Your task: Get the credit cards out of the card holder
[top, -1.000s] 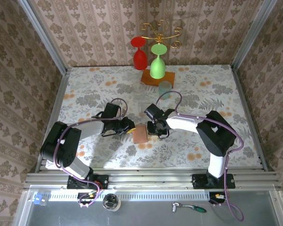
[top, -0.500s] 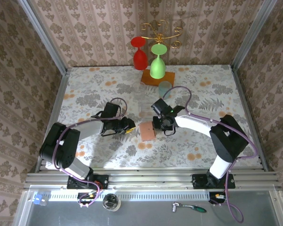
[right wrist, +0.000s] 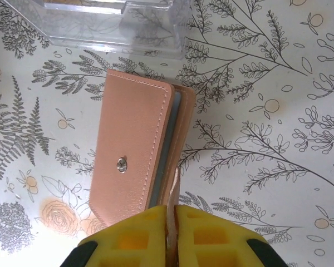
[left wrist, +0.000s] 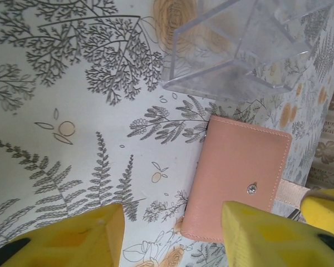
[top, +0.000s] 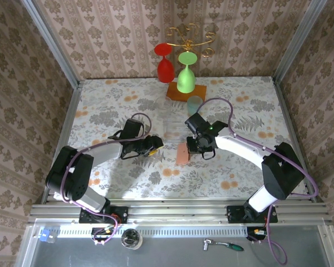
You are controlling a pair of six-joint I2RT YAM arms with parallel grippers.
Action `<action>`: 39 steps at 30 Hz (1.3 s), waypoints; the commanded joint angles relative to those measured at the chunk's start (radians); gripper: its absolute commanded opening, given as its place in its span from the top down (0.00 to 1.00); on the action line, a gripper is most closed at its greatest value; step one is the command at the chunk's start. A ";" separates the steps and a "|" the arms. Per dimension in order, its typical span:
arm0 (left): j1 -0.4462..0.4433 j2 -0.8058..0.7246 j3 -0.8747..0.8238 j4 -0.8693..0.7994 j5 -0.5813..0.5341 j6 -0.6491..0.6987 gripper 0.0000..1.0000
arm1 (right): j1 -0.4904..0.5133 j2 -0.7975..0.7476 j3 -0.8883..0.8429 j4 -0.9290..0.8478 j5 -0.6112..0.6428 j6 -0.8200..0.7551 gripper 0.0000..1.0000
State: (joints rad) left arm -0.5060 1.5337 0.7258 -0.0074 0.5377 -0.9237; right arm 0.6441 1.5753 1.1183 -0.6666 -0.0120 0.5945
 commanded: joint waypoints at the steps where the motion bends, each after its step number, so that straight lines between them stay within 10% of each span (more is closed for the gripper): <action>1: -0.005 -0.037 0.020 0.007 -0.019 -0.013 0.50 | 0.011 -0.035 0.048 -0.057 -0.017 -0.033 0.89; 21: 0.020 -0.090 -0.045 0.007 0.013 -0.009 0.49 | 0.104 0.011 0.151 -0.023 -0.060 0.003 0.88; 39: -0.024 -0.074 -0.059 0.030 -0.036 -0.039 0.50 | 0.057 -0.067 0.027 -0.147 0.150 -0.060 0.87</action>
State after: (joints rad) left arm -0.5182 1.4631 0.6762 0.0086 0.5198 -0.9470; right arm 0.7177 1.5402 1.1862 -0.7677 0.0753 0.5587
